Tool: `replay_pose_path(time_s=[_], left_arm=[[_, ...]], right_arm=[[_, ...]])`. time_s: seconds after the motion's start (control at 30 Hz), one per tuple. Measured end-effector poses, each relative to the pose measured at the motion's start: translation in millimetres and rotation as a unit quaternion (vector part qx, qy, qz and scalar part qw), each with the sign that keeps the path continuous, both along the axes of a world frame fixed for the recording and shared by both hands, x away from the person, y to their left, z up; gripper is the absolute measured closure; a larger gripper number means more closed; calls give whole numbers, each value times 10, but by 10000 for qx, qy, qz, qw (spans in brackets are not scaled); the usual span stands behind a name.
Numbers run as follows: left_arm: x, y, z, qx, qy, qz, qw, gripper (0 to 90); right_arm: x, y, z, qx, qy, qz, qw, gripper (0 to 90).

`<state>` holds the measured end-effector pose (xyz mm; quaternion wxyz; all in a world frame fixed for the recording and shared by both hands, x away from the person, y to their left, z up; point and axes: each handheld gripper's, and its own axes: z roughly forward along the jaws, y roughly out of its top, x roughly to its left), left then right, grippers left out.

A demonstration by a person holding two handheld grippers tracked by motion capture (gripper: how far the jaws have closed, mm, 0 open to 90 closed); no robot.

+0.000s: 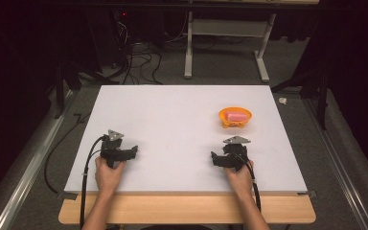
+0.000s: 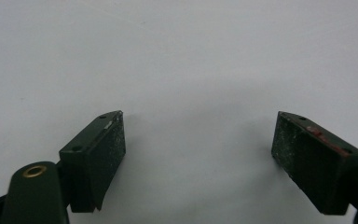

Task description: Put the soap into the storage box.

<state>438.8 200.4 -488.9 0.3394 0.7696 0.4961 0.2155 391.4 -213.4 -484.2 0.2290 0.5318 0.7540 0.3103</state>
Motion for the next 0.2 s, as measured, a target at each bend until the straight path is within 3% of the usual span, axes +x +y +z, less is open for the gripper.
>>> replay_pose_path(time_s=[0.2], left_arm=[[0,0,0,1,-1,1,10000,178]], right_arm=[[0,-1,0,8,0,1,10000,189]])
